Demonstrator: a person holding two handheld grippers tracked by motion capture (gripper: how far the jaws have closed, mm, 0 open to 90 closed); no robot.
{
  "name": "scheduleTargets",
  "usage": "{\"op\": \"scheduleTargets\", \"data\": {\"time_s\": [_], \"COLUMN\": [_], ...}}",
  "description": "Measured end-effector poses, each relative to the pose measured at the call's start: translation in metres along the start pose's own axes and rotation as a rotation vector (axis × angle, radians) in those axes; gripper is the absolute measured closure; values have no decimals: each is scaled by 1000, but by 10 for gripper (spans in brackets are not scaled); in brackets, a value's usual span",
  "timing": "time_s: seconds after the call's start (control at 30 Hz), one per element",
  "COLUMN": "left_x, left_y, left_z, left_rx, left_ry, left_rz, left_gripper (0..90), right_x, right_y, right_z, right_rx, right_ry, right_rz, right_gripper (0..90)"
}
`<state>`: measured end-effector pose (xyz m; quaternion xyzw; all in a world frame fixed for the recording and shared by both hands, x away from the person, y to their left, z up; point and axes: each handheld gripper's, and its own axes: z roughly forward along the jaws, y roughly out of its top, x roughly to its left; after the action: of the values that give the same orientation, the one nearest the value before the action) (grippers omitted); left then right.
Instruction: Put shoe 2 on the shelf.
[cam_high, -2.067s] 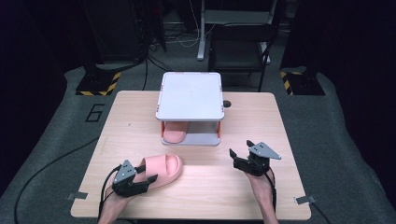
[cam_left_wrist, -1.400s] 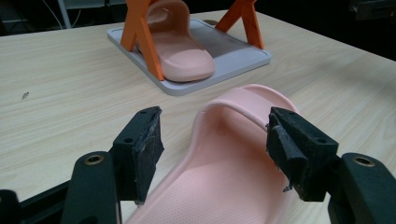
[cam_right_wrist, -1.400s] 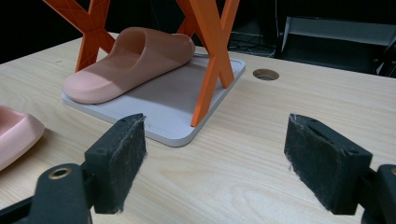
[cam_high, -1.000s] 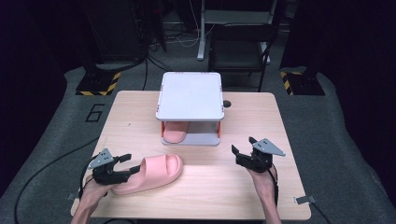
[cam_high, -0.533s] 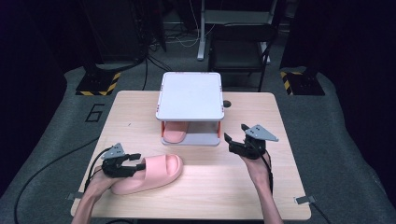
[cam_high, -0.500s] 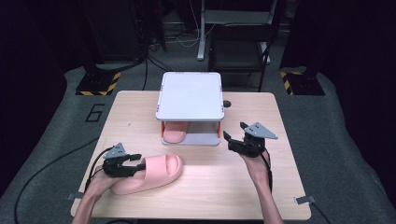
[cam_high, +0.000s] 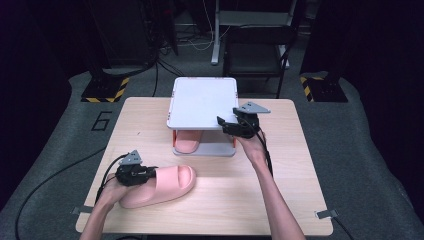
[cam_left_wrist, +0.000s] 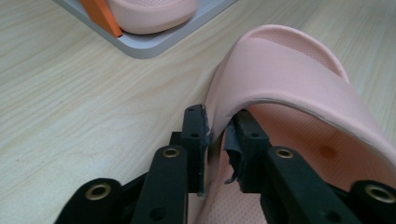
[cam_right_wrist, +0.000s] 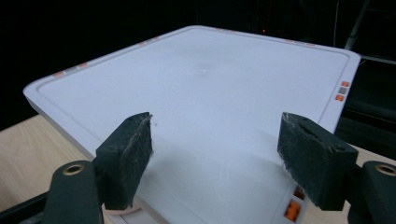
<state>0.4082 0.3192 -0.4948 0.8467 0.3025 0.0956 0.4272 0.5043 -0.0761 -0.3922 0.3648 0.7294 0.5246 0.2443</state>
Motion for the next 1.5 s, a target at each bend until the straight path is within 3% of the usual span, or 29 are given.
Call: {"op": "scheduleTargets", "data": {"time_s": [0.1, 0.27, 0.37, 0.47, 0.57, 0.6, 0.7, 0.73, 0.8, 0.87, 0.93, 1.1, 1.13, 1.23, 1.3, 1.37, 1.47, 1.5], "left_x": [-1, -13, -23, -35, -49, -53, -62, -63, -65, -67, -67, -65, -65, -65, -66, -66, -65, -64], "left_y": [1, 9, 21, 38, 57, 64, 79, 84, 92, 99, 103, 109, 110, 116, 121, 121, 118, 116], "left_z": [-1, 2, 15, 34, 62, 74, 98, 104, 117, 127, 134, 148, 150, 154, 157, 158, 148, 143], "left_rx": [-4, -44, -109, -137, -192, -209, -232, -226, -238, -254, -259, -249, -261, -286, -291, -304, -339, -348], "left_ry": [-9, 25, 47, 91, 137, 173, 235, 267, 311, 359, 378, 461, 477, 497, 524, 502, 481, 444], "left_rz": [-20, -38, -111, -150, -270, -288, -368, -372, -428, -451, -490, -520, -543, -564, -551, -555, -500, -477], "left_gripper": [818, 838, 842, 838, 839, 839, 838, 838, 837, 838, 829, 830, 831, 832, 831, 775, 639, 603], "right_x": [1, 0, -2, -3, -3, -3, -3, -2, -3, -2, -2, 0, 0, 1, 1, 2, 1, 0], "right_y": [-1, -2, -2, -2, -2, -2, -2, -2, -2, -2, -2, -3, -3, -3, -3, -3, -4, -3], "right_z": [5, 4, 4, 3, 3, 3, 3, 3, 3, 3, 2, 3, 4, 4, 5, 5, 5, 5], "right_rx": [3, 2, 2, 0, 3, -1, 5, 7, 5, 8, 6, 4, 2, -4, -5, -3, -3, -2], "right_ry": [-7, -3, -2, -3, -2, -3, -6, -7, -4, -7, -9, -17, -18, -22, -20, -23, -15, -16], "right_rz": [-16, -17, -8, -16, -15, -15, -16, -10, -17, -12, -12, -9, -13, -12, -13, -5, -12, -12], "right_gripper": [254, 255, 255, 255, 254, 255, 255, 255, 255, 255, 255, 255, 255, 255, 255, 255, 256, 256]}}
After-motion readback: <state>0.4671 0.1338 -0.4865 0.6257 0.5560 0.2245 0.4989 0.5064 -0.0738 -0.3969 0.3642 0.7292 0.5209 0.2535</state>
